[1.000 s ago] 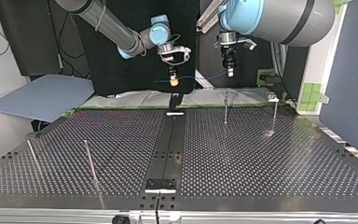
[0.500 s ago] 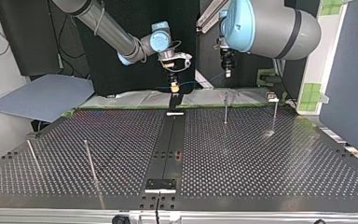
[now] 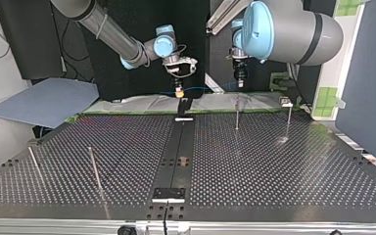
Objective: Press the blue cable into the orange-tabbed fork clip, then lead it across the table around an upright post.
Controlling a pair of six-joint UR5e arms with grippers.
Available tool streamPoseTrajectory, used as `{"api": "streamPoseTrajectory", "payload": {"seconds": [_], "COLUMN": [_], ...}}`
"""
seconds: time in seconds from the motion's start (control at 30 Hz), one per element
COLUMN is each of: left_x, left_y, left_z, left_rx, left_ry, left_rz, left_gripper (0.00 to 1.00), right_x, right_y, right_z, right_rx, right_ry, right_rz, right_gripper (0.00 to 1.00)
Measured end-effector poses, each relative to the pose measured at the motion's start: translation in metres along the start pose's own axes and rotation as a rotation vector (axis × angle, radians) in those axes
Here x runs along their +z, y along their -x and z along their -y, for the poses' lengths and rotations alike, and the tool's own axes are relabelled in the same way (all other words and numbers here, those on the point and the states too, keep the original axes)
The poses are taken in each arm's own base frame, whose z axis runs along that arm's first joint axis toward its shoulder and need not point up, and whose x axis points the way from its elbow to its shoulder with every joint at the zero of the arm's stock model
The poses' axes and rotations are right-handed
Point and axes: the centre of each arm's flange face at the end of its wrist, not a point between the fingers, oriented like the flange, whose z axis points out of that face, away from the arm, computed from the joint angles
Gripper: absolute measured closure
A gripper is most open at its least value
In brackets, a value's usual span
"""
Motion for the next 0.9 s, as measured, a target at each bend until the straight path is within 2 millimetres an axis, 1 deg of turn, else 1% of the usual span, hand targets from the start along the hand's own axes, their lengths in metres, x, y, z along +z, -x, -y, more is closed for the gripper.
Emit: {"api": "streamPoseTrajectory", "payload": {"seconds": [0.13,0.33,0.53,0.9], "left_x": [-0.005,-0.007,-0.009,-0.015], "left_y": [0.014,0.033,0.037,0.038], "left_z": [-0.001,0.001,0.000,-0.005], "left_rx": [-0.006,-0.013,-0.014,-0.019], "left_ry": [0.003,0.000,0.001,0.006], "left_rz": [0.020,0.045,0.049,0.060], "left_gripper": [1.00,1.00,1.00,1.00], "right_x": [0.003,0.014,0.023,0.023], "right_y": [0.002,-0.006,-0.015,-0.018], "right_z": [-0.005,-0.010,-0.006,0.012], "right_rx": [0.000,0.003,0.002,-0.013], "right_ry": [0.008,0.011,-0.005,-0.083], "right_rz": [0.001,-0.012,-0.029,-0.041], "right_gripper": [1.00,1.00,1.00,1.00]}}
